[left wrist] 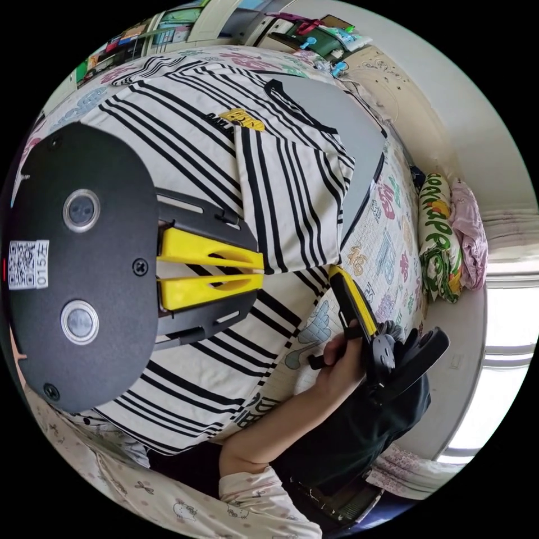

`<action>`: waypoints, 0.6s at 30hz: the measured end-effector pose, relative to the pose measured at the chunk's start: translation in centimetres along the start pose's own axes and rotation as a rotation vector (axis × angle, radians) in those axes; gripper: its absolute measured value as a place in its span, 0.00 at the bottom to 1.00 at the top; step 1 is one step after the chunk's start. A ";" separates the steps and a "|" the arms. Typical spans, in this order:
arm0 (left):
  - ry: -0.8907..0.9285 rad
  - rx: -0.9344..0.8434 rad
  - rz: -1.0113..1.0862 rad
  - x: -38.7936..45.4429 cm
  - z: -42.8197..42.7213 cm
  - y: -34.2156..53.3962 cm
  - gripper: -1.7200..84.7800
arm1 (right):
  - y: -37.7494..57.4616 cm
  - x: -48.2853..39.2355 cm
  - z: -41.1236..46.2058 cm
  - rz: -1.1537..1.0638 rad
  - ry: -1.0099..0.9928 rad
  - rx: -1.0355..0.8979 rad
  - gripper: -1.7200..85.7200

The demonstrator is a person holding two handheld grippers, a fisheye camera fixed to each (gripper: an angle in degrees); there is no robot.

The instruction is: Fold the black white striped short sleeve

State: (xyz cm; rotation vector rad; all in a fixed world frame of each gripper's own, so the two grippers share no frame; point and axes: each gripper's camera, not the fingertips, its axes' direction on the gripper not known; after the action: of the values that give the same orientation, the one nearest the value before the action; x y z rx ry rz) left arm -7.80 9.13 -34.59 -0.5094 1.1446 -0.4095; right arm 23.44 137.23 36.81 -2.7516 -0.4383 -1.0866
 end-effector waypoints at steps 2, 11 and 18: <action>0.015 -0.005 -0.015 -0.2 0.0 0.2 0.02 | 0.1 0.5 0.0 0.008 -0.012 -0.003 0.03; 0.052 -0.015 -0.047 -1.7 -0.7 2.7 0.05 | 1.8 2.7 -1.1 0.044 -0.038 -0.007 0.10; 0.043 0.227 -0.434 -15.1 -6.1 10.3 0.09 | 5.5 2.0 -7.3 -0.083 -0.168 0.199 0.11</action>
State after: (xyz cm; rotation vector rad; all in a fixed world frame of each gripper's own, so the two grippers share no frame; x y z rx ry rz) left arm -18.48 24.82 -31.20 -0.5500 1.0092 -0.9194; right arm 21.87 130.67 43.30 -2.6766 -0.6505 -0.7820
